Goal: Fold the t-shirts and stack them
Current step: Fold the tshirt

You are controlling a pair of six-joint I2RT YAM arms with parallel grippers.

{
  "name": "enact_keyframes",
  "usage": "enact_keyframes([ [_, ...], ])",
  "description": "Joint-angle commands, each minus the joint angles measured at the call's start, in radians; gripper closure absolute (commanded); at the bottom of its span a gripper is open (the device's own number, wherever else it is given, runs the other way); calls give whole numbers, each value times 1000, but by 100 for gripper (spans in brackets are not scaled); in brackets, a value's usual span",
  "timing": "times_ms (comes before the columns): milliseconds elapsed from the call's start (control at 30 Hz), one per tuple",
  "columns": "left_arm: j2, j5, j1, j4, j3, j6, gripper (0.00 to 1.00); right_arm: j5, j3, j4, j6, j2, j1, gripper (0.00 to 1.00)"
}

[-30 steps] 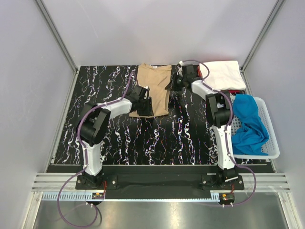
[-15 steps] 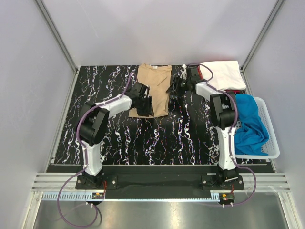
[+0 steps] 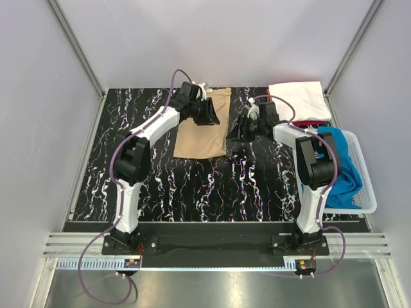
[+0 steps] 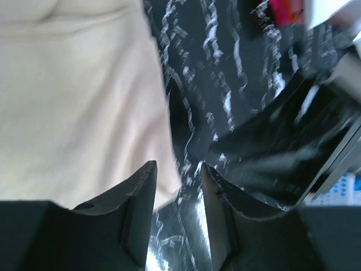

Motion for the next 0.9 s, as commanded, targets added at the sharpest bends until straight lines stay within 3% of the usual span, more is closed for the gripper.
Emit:
enact_keyframes([
  [0, 109, 177, 14, 121, 62, -48, 62, -104, -36, 157, -31, 3, 2, 49],
  [233, 252, 287, 25, 374, 97, -206, 81, -170, -116, 365, 70, 48, 10, 49],
  [367, 344, 354, 30, 426, 154, -263, 83, -174, -116, 360, 55, 82, 23, 47],
  [700, 414, 328, 33, 441, 185, -277, 83, -113, -148, 382, 43, 95, 75, 45],
  [800, 416, 313, 31, 438, 180, -269, 83, -93, -171, 391, 46, 100, 91, 48],
  [867, 421, 302, 34, 432, 179, -265, 83, -57, -188, 386, 43, 92, 100, 54],
])
